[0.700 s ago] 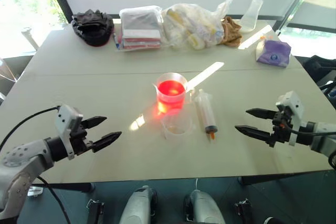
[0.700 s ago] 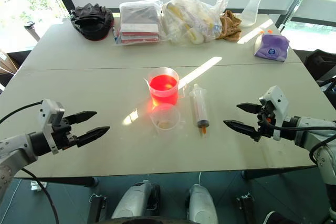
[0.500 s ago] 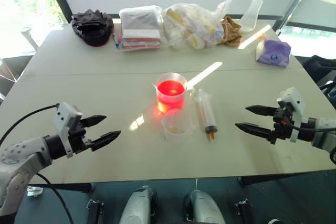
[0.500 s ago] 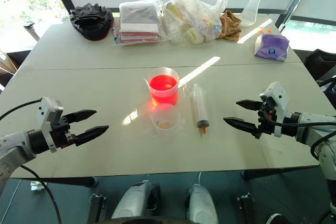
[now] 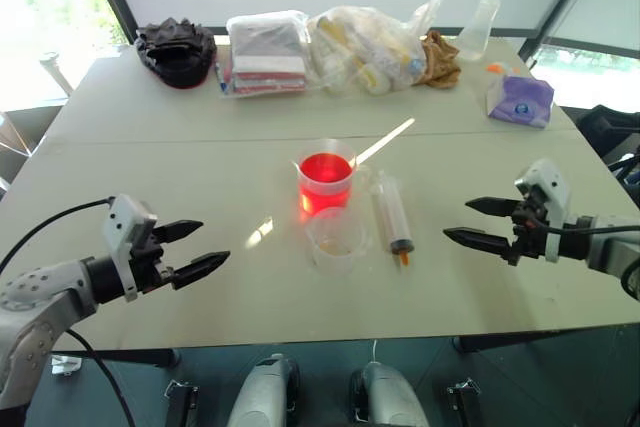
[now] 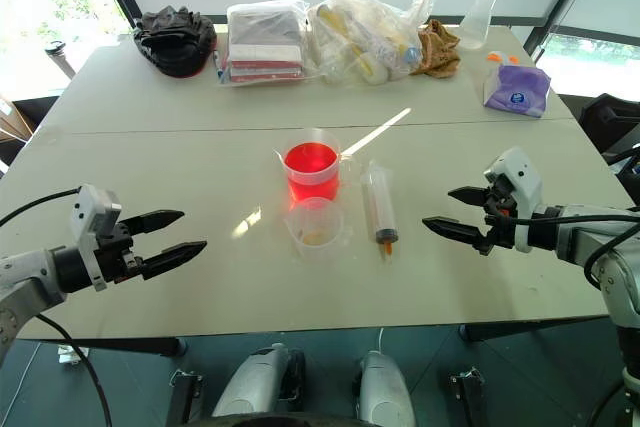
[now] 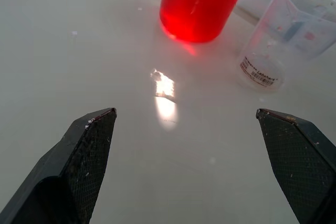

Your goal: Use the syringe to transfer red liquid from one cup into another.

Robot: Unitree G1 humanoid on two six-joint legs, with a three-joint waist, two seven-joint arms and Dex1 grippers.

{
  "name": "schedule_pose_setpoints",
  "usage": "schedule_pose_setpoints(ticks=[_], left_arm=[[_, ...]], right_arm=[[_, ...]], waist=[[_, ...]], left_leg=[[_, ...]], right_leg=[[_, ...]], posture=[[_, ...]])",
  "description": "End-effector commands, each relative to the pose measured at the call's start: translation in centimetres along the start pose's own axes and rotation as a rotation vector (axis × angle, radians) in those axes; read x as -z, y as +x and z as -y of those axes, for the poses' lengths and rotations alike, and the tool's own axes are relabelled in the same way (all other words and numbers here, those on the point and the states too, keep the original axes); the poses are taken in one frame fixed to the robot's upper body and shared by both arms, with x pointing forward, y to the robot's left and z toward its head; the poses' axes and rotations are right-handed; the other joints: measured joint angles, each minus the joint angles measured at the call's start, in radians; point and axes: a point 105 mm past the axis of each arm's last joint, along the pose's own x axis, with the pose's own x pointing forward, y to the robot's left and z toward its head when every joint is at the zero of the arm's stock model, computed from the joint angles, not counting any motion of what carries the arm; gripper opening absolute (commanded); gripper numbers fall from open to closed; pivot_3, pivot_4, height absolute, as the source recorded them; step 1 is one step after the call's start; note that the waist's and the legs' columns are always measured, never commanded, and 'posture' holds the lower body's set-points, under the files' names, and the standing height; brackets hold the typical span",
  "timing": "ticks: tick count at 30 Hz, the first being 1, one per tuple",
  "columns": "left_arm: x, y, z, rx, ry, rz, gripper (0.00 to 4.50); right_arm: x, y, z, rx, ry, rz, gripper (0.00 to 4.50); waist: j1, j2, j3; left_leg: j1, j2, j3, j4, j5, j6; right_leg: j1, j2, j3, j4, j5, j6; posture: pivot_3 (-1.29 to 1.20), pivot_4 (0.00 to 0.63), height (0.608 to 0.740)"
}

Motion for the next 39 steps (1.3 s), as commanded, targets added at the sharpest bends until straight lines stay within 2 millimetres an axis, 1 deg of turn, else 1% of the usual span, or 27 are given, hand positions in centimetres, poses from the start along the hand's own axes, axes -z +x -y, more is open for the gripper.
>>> schedule_pose_setpoints(ticks=[1,5,8,10,11,12,14,16,17,18,20,23,25,27,31,35,38,39], left_arm=[[-0.8,0.1,0.1,0.004,0.025,0.026,4.48],[-1.3,0.0,-0.1,0.018,0.035,0.032,4.48],[-2.7,-0.1,0.1,0.081,0.060,0.035,4.48],[-4.2,-0.5,0.5,0.168,0.094,0.002,4.48],[-5.3,-0.7,0.7,0.225,0.123,-0.024,4.48],[-6.1,-0.9,0.8,0.262,0.142,-0.042,4.48],[-7.4,-1.1,0.4,0.303,0.192,-0.067,4.48],[-8.0,-1.1,0.1,0.320,0.215,-0.080,4.48],[-8.3,-1.0,-0.1,0.329,0.227,-0.080,4.48],[-8.5,-0.9,-0.2,0.335,0.237,-0.078,4.48],[-8.9,-0.5,-0.4,0.344,0.253,-0.070,4.48],[-9.1,0.1,-0.6,0.338,0.256,-0.039,4.48],[-8.9,0.2,-0.5,0.339,0.249,-0.023,4.48],[-8.5,0.4,-0.1,0.338,0.241,-0.012,4.48],[-7.7,0.3,0.5,0.321,0.226,0.005,4.48],[-7.1,0.1,0.7,0.293,0.218,0.012,4.48],[-6.7,0.1,0.8,0.273,0.218,0.019,4.48],[-6.6,0.1,0.8,0.267,0.217,0.023,4.48]], right_arm=[[-1.2,-0.2,0.0,0.004,-0.024,0.012,4.50],[-1.8,-0.1,0.0,-0.007,0.045,0.003,4.50],[-2.4,0.3,0.9,0.042,0.056,-0.084,4.50],[-4.1,0.7,1.0,0.049,0.038,-0.137,4.50],[-5.4,1.2,0.6,0.018,0.050,-0.160,4.50],[-6.4,1.5,0.4,-0.004,0.060,-0.179,4.50],[-8.3,2.6,-0.3,-0.052,0.075,-0.222,4.50],[-9.1,3.2,-0.6,-0.069,0.085,-0.258,4.50],[-9.6,3.8,-0.7,-0.087,0.114,-0.270,4.50],[-10.1,4.5,-0.7,-0.096,0.144,-0.286,4.50],[-10.5,5.6,-0.5,-0.096,0.193,-0.317,4.50],[-10.6,7.5,-0.6,-0.105,0.284,-0.383,4.50],[-10.5,8.6,-0.4,-0.096,0.299,-0.418,4.50],[-9.9,9.7,-0.2,-0.078,0.295,-0.464,4.50],[-8.4,11.0,0.3,-0.049,0.237,-0.559,4.50],[-7.1,12.1,-0.2,-0.069,0.194,-0.631,4.50],[-5.6,12.9,-0.2,-0.059,0.181,-0.683,4.50],[-4.8,13.3,-0.1,-0.046,0.176,-0.708,4.50]], waist=[[0.000,0.000,0.000],[-0.001,0.000,0.000],[-0.003,0.000,0.000],[-0.009,0.001,0.001],[-0.014,0.003,0.003],[-0.020,0.004,0.004],[-0.027,0.007,0.006],[-0.030,0.007,0.006],[-0.032,0.007,0.006],[-0.033,0.007,0.006],[-0.035,0.006,0.006],[-0.031,0.006,0.006],[-0.029,0.006,0.006],[-0.028,0.005,0.007],[-0.026,0.005,0.007],[-0.027,0.004,0.007],[-0.030,0.004,0.007],[-0.030,0.005,0.007]], left_leg=[[0.000,0.000,0.000,0.000,0.000,0.000],[0.000,0.000,0.000,0.000,0.000,0.000],[0.000,0.000,0.000,0.000,0.000,0.000],[0.000,0.000,0.000,0.001,0.000,-0.001],[0.000,0.000,0.000,0.001,0.001,-0.001],[-0.001,0.000,0.000,0.001,0.001,-0.002],[-0.002,0.000,0.000,0.001,0.001,-0.002],[-0.002,0.000,0.000,-0.002,0.001,-0.002],[-0.002,0.000,0.000,-0.003,0.002,-0.002],[-0.002,0.000,0.000,-0.004,0.004,-0.006],[-0.004,0.000,0.002,-0.004,0.005,-0.008],[-0.011,-0.001,0.003,-0.001,0.005,-0.008],[-0.019,-0.001,0.003,0.002,0.006,-0.007],[-0.021,-0.001,0.003,0.008,0.005,-0.006],[-0.023,-0.001,0.003,0.015,0.004,-0.004],[-0.023,-0.001,0.003,0.016,0.004,-0.004],[-0.022,-0.001,0.003,0.016,0.005,-0.005],[-0.022,-0.001,0.003,0.015,0.006,-0.005]], right_leg=[[0.000,0.000,0.000,0.000,0.000,0.000],[0.000,0.000,0.000,0.000,0.000,0.000],[0.000,0.000,0.000,0.001,0.000,0.000],[-0.001,0.000,0.000,0.001,0.000,0.000],[-0.002,0.000,0.000,0.002,0.000,0.000],[-0.003,0.000,0.000,0.003,0.000,-0.002],[-0.005,0.000,0.000,0.003,0.000,-0.003],[-0.005,0.000,0.001,0.001,0.001,-0.002],[-0.005,0.000,0.000,0.001,0.001,-0.002],[-0.006,0.000,0.000,0.001,0.001,-0.002],[-0.008,0.000,0.000,0.001,0.001,-0.002],[-0.013,0.000,0.000,0.003,0.001,-0.001],[-0.020,0.001,0.000,0.006,0.001,-0.001],[-0.023,0.001,0.000,0.016,0.002,0.000],[-0.024,0.001,0.000,0.017,0.002,0.001],[-0.024,0.000,0.001,0.017,0.002,0.001],[-0.024,0.001,0.001,0.019,0.002,0.001],[-0.024,0.001,0.001,0.020,0.002,0.001]], posture=[[0.00,0.150,0.740],[0.00,0.150,0.740],[0.00,0.150,0.740],[0.00,0.150,0.740],[0.00,0.150,0.740],[0.00,0.150,0.740],[0.00,0.150,0.740],[0.00,0.150,0.740],[0.00,0.150,0.740],[0.00,0.150,0.740],[0.00,0.150,0.740],[0.00,0.150,0.740],[0.00,0.150,0.740],[0.00,0.150,0.740],[0.00,0.150,0.740],[0.00,0.150,0.740],[0.00,0.150,0.740],[0.00,0.150,0.740]])
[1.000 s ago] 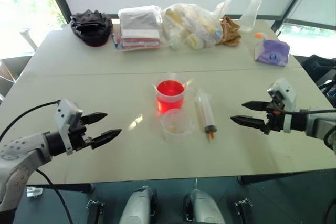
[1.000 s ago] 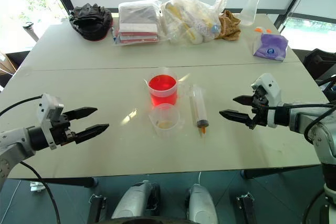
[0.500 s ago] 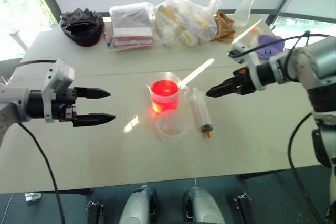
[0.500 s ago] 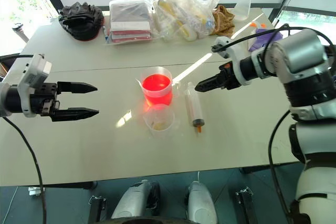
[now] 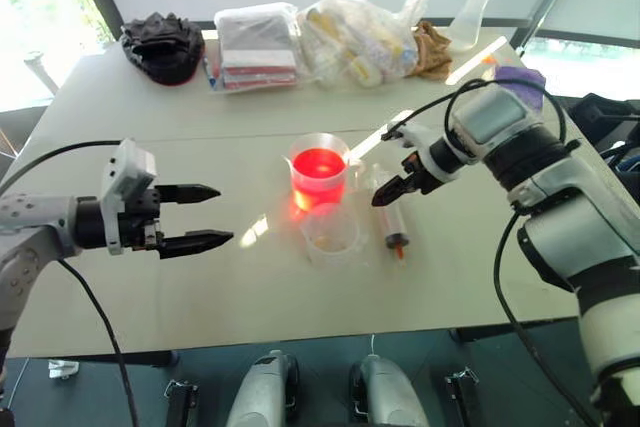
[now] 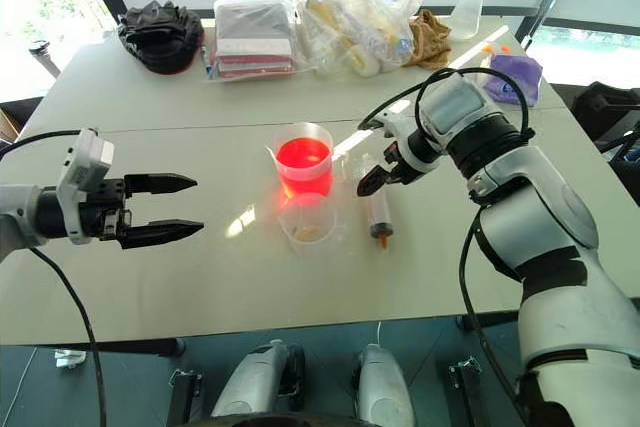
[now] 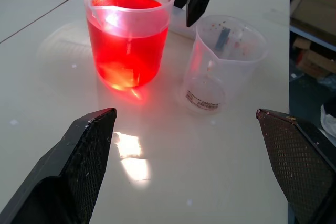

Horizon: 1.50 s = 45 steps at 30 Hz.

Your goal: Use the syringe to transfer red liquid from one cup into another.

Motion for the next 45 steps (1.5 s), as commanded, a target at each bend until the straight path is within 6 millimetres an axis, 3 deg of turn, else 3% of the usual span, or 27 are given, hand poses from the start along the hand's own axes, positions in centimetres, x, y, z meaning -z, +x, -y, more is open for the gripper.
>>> schedule_pose_setpoints(ticks=[1,6,9,11,13,17,21,23,26,28,30,33,35,40,42,45], left_arm=[[-0.8,-0.2,0.2,-0.030,0.049,0.037,4.48],[-0.7,0.1,0.2,-0.045,0.046,0.052,4.48],[-0.4,0.2,0.3,-0.054,0.042,0.053,4.50],[-0.4,0.3,0.3,-0.056,0.042,0.054,4.50],[-0.3,0.4,0.3,-0.059,0.041,0.055,4.50],[-0.2,0.5,0.2,-0.068,0.036,0.058,4.50],[-0.1,0.2,-0.2,-0.087,0.032,0.053,4.50],[-0.1,-0.2,-0.6,-0.107,0.031,0.050,4.50],[-0.8,-1.5,-2.3,-0.167,0.030,0.068,4.50],[-1.5,-2.2,-3.6,-0.201,0.044,0.081,4.50],[-2.5,-2.6,-5.0,-0.227,0.079,0.090,4.50],[-4.5,-3.0,-7.1,-0.260,0.142,0.111,4.50],[-5.7,-3.2,-8.4,-0.281,0.178,0.130,4.50],[-11.1,-2.0,-10.9,-0.295,0.284,0.251,4.50],[-13.6,-0.9,-11.3,-0.277,0.330,0.301,4.50],[-15.7,0.2,-11.6,-0.253,0.376,0.337,4.50]], right_arm=[[0.7,1.5,0.8,0.052,-0.013,-0.050,4.50],[1.1,3.7,1.4,0.094,-0.011,-0.075,4.50],[1.2,4.5,2.1,0.141,-0.003,-0.071,3.15],[1.3,4.7,2.4,0.149,0.009,-0.070,2.20],[1.4,4.8,2.5,0.149,0.023,-0.070,1.60],[1.5,4.6,2.4,0.125,0.079,-0.059,1.53],[0.4,2.6,2.5,0.087,0.153,0.035,1.53],[-1.4,0.6,2.5,0.078,0.161,0.143,1.53],[-6.1,-6.0,2.4,0.114,0.045,0.443,1.53],[-8.2,-9.4,1.7,0.158,-0.094,0.594,1.53],[-9.4,-11.9,1.0,0.247,-0.275,0.721,1.53],[-10.0,-13.7,0.3,0.428,-0.510,0.853,1.53],[-10.8,-14.2,-1.1,0.448,-0.579,0.974,1.53],[-12.2,-15.2,-8.2,0.121,-0.566,1.422,1.53],[-12.1,-15.0,-10.3,0.023,-0.534,1.518,1.53],[-11.8,-14.6,-11.7,-0.043,-0.489,1.555,1.53]], waist=[[-0.001,0.000,0.000],[-0.012,-0.011,-0.007],[-0.025,-0.013,-0.008],[-0.026,-0.014,-0.009],[-0.027,-0.016,-0.011],[-0.028,-0.016,-0.014],[-0.026,-0.015,-0.013],[-0.025,-0.013,-0.012],[-0.022,-0.001,-0.003],[-0.021,0.001,-0.001],[-0.022,0.001,-0.001],[-0.024,0.000,-0.002],[-0.023,-0.001,-0.002],[-0.022,-0.002,0.001],[-0.014,-0.005,0.003],[0.002,-0.005,0.002]], left_leg=[[0.001,0.000,0.000,0.000,0.000,0.000],[0.011,0.000,-0.001,-0.001,0.000,0.000],[0.027,0.000,-0.002,-0.002,-0.005,0.000],[0.029,0.000,-0.003,-0.003,-0.005,-0.001],[0.030,0.000,-0.003,-0.003,-0.004,-0.001],[0.031,0.000,-0.002,-0.004,-0.004,-0.001],[0.030,0.000,-0.002,-0.005,-0.004,-0.001],[0.026,0.000,-0.002,-0.005,-0.004,-0.001],[0.018,0.000,-0.002,-0.005,-0.003,-0.002],[0.004,-0.001,-0.002,-0.004,0.002,-0.001],[-0.005,-0.001,-0.002,-0.007,0.006,-0.007],[-0.007,0.000,-0.001,-0.010,0.007,-0.007],[-0.007,0.000,0.001,-0.011,0.007,-0.007],[-0.012,0.001,0.004,-0.007,0.009,-0.004],[-0.013,0.002,0.002,-0.002,0.010,-0.004],[-0.013,0.001,0.002,0.000,0.011,-0.002]], right_leg=[[0.000,0.000,0.000,0.000,0.000,0.000],[0.010,0.000,0.000,0.000,0.000,-0.001],[0.022,-0.001,0.000,-0.003,0.001,-0.002],[0.023,-0.001,0.001,-0.003,0.002,-0.004],[0.024,-0.001,0.001,-0.003,0.002,-0.004],[0.024,-0.001,0.002,-0.003,0.002,-0.004],[0.023,-0.001,0.002,-0.003,0.002,-0.005],[0.019,-0.001,0.002,-0.003,0.002,-0.005],[0.014,-0.001,0.002,-0.003,0.003,-0.005],[0.000,-0.002,0.002,-0.001,0.004,-0.004],[-0.010,-0.001,0.001,0.000,0.004,-0.004],[-0.012,0.000,-0.001,0.000,0.004,-0.003],[-0.012,0.001,-0.002,0.000,0.004,-0.002],[-0.015,0.003,-0.002,0.000,0.006,0.001],[-0.015,0.004,-0.003,0.001,0.006,0.001],[-0.013,0.005,-0.002,0.001,0.007,0.004]], posture=[[0.00,0.150,0.740],[0.00,0.150,0.740],[0.00,0.150,0.740],[0.00,0.150,0.740],[0.00,0.150,0.740],[0.00,0.150,0.740],[0.00,0.150,0.740],[0.00,0.150,0.740],[0.00,0.150,0.740],[0.00,0.150,0.740],[0.00,0.150,0.740],[0.00,0.150,0.740],[0.00,0.150,0.740],[0.00,0.150,0.740],[0.00,0.150,0.740],[0.00,0.150,0.740]])
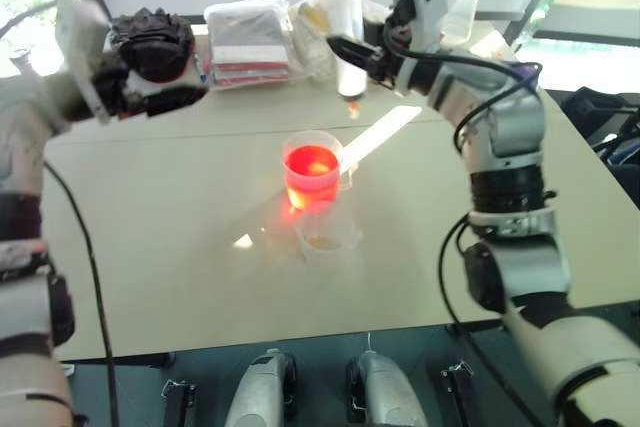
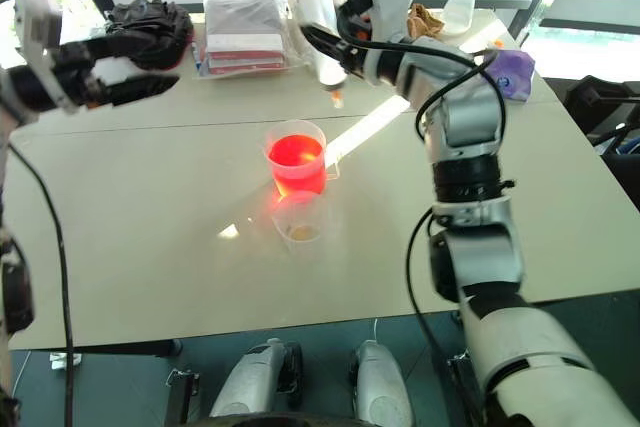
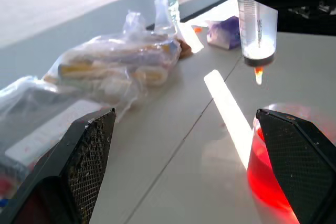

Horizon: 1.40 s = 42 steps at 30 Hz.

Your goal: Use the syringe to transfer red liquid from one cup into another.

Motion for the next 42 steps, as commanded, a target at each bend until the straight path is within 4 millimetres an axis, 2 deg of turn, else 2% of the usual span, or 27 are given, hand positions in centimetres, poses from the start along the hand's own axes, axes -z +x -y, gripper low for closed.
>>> schedule_pose_setpoints(ticks=[1,5,12,26,33,37,42], left_arm=[[-2.0,1.0,-0.9,-0.001,0.073,0.049,4.50],[-3.3,2.7,-0.8,0.039,0.099,0.096,4.50],[-5.4,4.9,0.6,0.146,0.076,0.199,4.50],[-6.6,7.3,1.9,0.224,0.034,0.291,4.50],[-6.2,8.1,3.2,0.299,0.027,0.280,4.50],[-4.4,8.3,4.2,0.343,0.076,0.202,4.50],[-4.0,7.7,3.5,0.297,0.076,0.187,4.50]], right_arm=[[-2.2,-0.9,-0.6,0.017,0.017,0.100,1.53],[-1.1,-1.5,-1.8,0.007,0.031,0.078,1.53],[0.6,-2.5,-2.3,0.038,0.072,0.037,1.53],[2.4,-2.5,-4.2,0.013,0.130,0.000,1.53],[3.4,-2.5,-4.8,0.013,0.148,-0.020,1.53],[3.5,-2.4,-4.7,0.022,0.152,-0.017,1.53],[3.2,-2.3,-4.4,0.037,0.157,-0.004,1.53]], waist=[[0.012,0.000,0.000],[0.014,-0.001,0.000],[0.007,-0.001,0.000],[0.009,-0.001,0.000],[0.007,-0.001,0.000],[0.006,-0.001,0.000],[0.007,-0.001,0.000]], left_leg=[[0.000,-0.001,0.000,0.000,0.001,0.001],[0.000,-0.002,0.000,0.001,0.002,0.004],[0.000,-0.002,0.001,0.001,0.003,0.005],[0.000,-0.002,0.001,0.001,0.004,0.005],[0.000,-0.002,0.001,0.001,0.004,0.005],[0.000,-0.002,0.001,0.001,0.004,0.005],[0.001,-0.002,0.001,0.002,0.004,0.005]], right_leg=[[0.000,0.000,0.001,0.000,0.001,0.001],[0.001,-0.001,0.001,0.000,0.002,0.004],[-0.001,-0.001,0.003,0.000,0.003,0.004],[-0.001,-0.001,0.004,0.000,0.003,0.004],[-0.001,-0.001,0.004,0.000,0.003,0.004],[-0.001,-0.001,0.004,0.001,0.003,0.004],[-0.001,-0.001,0.005,0.003,0.003,0.004]], posture=[[0.00,0.150,0.740],[0.00,0.150,0.740],[0.00,0.150,0.740],[0.00,0.150,0.740],[0.00,0.150,0.740],[0.00,0.150,0.740],[0.00,0.150,0.740]])
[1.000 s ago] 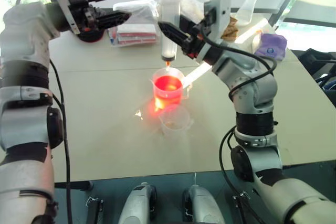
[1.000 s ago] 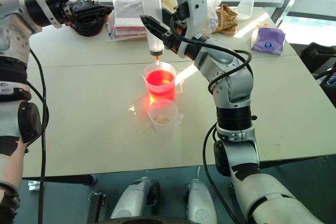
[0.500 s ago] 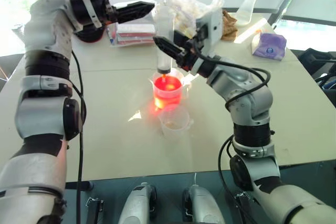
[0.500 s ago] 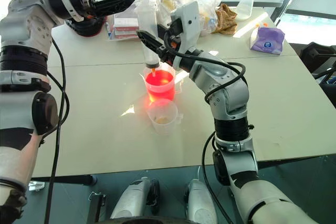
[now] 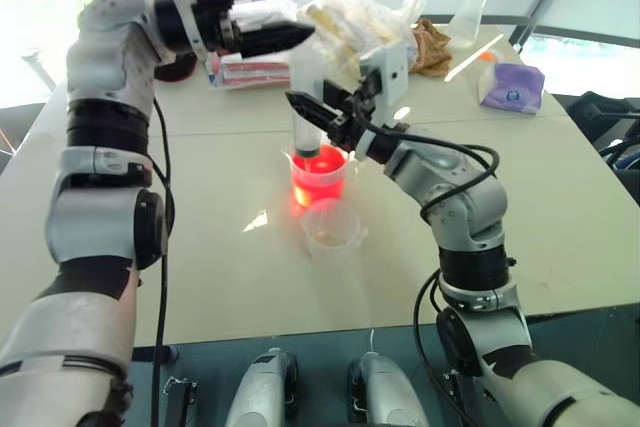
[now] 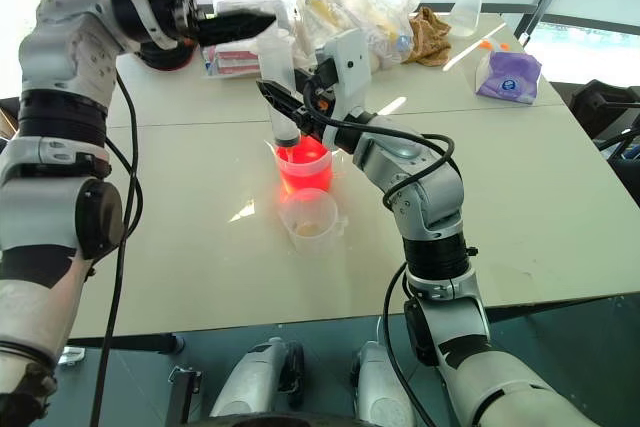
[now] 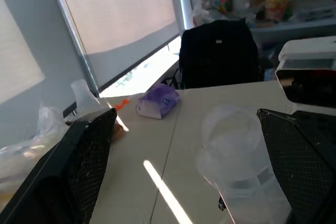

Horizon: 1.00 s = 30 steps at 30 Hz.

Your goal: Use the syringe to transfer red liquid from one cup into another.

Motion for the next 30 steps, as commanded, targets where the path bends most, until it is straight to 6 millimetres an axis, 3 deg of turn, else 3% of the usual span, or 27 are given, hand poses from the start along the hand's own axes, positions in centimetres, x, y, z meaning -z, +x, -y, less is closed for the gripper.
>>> schedule_pose_setpoints(ticks=[1,6,15,24,30], left_arm=[[-1.8,-0.7,-0.6,-0.046,0.060,0.022,4.50],[-3.0,-1.7,-1.3,-0.096,0.051,0.059,4.50],[-3.0,-1.8,-1.6,-0.114,0.057,0.062,4.50],[-0.9,0.0,-0.5,-0.050,0.070,0.005,4.50],[0.9,1.2,0.1,-0.033,0.098,-0.036,4.50]], right_arm=[[-2.3,0.1,-0.8,-0.025,-0.029,0.091,1.53],[-2.4,0.1,-0.6,-0.021,-0.032,0.091,1.53],[-2.1,0.2,-0.9,-0.034,-0.028,0.086,1.53],[-1.7,0.3,-1.3,-0.046,-0.035,0.075,1.53],[-0.4,0.3,-2.0,-0.063,-0.082,0.037,1.53]], waist=[[0.001,0.000,0.000],[0.002,0.000,0.000],[0.003,0.000,0.000],[0.001,0.000,0.000],[0.003,0.000,0.000]], left_leg=[[0.000,0.000,0.000,0.000,0.000,0.000],[0.000,0.000,0.000,0.000,0.000,0.000],[0.000,0.000,0.000,0.001,0.000,0.000],[0.000,0.000,0.000,0.004,0.000,0.000],[0.000,0.000,0.000,0.009,0.000,0.001]], right_leg=[[0.000,0.000,0.000,0.000,0.000,0.000],[0.000,0.000,0.000,0.000,0.000,0.000],[0.000,0.000,0.000,0.003,0.000,0.000],[-0.001,0.000,0.000,0.008,0.000,0.000],[-0.001,0.000,0.001,0.010,0.000,0.000]], posture=[[0.00,0.150,0.740],[0.00,0.150,0.740],[0.00,0.150,0.740],[0.00,0.150,0.740],[0.00,0.150,0.740]])
